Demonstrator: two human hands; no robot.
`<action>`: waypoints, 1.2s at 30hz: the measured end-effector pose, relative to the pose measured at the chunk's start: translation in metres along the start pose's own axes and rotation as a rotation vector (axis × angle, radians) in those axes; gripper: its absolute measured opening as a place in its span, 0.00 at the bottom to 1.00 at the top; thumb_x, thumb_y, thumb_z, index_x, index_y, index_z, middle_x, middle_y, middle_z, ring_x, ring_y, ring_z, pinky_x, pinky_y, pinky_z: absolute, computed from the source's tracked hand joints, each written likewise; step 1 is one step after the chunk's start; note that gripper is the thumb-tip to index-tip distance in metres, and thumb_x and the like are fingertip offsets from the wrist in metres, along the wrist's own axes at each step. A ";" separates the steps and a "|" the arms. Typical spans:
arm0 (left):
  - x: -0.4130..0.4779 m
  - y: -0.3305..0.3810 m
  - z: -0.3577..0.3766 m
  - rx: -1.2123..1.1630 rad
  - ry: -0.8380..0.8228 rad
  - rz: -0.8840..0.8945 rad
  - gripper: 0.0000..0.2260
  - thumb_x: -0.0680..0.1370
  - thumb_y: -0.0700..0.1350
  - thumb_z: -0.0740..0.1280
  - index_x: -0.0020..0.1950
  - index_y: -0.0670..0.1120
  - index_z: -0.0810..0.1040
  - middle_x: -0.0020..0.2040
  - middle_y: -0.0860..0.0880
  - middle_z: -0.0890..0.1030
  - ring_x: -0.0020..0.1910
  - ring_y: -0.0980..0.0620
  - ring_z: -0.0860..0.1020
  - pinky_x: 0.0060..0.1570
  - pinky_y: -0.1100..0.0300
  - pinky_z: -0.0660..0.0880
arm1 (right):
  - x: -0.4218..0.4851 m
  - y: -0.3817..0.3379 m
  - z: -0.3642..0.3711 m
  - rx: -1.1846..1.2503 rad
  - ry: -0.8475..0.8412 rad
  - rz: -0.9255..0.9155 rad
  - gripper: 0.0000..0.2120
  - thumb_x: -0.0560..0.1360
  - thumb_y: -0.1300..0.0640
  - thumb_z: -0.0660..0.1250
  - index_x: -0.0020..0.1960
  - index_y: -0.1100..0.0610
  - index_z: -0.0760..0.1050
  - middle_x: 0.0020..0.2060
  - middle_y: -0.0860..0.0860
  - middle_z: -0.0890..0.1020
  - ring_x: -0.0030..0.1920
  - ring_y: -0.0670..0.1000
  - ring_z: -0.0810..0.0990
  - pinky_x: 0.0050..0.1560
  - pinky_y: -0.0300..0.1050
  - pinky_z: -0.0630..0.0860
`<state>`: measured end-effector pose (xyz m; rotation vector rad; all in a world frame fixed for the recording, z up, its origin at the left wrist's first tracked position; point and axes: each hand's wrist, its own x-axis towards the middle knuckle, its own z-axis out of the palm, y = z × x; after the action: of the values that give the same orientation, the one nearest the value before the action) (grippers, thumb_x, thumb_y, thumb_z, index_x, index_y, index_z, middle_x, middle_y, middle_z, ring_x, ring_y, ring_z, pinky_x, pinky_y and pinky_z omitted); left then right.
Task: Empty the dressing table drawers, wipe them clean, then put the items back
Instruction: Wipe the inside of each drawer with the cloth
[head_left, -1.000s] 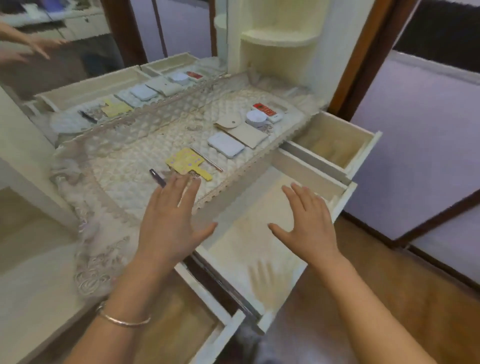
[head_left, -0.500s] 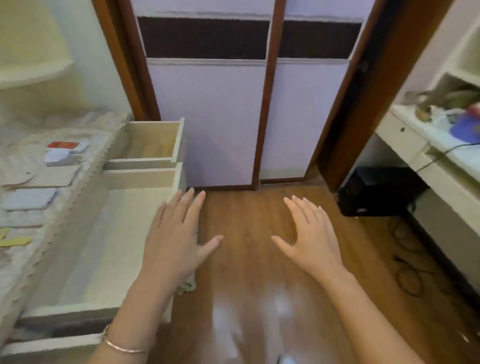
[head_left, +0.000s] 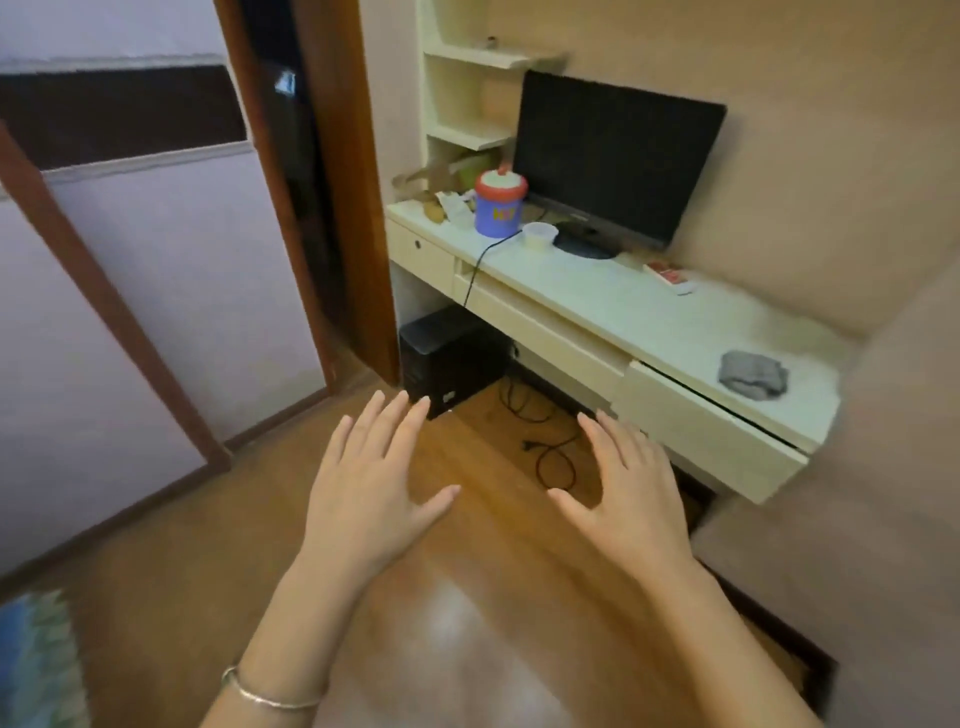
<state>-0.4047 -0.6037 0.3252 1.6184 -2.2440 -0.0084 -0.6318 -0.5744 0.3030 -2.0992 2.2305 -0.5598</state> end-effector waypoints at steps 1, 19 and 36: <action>0.016 0.019 0.013 -0.018 -0.001 0.033 0.37 0.72 0.68 0.58 0.75 0.56 0.47 0.76 0.53 0.51 0.74 0.55 0.44 0.67 0.58 0.36 | 0.006 0.024 -0.007 -0.007 0.003 0.026 0.37 0.73 0.38 0.61 0.75 0.47 0.50 0.75 0.47 0.55 0.75 0.49 0.50 0.72 0.46 0.42; 0.299 0.234 0.197 -0.070 -0.222 0.464 0.36 0.69 0.66 0.53 0.74 0.49 0.59 0.73 0.48 0.63 0.73 0.48 0.57 0.69 0.52 0.50 | 0.166 0.330 -0.010 -0.041 0.037 0.458 0.33 0.74 0.44 0.64 0.73 0.54 0.57 0.73 0.51 0.61 0.73 0.52 0.57 0.73 0.45 0.51; 0.400 0.306 0.309 -0.040 -0.390 0.309 0.34 0.70 0.61 0.65 0.72 0.49 0.62 0.72 0.46 0.65 0.72 0.46 0.60 0.69 0.51 0.50 | 0.285 0.462 0.032 0.104 -0.625 0.387 0.34 0.71 0.48 0.66 0.72 0.57 0.57 0.66 0.53 0.70 0.65 0.54 0.69 0.62 0.46 0.68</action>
<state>-0.8853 -0.9320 0.2217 1.3208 -2.7473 -0.3097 -1.0935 -0.8465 0.2090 -1.4514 2.0749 0.0118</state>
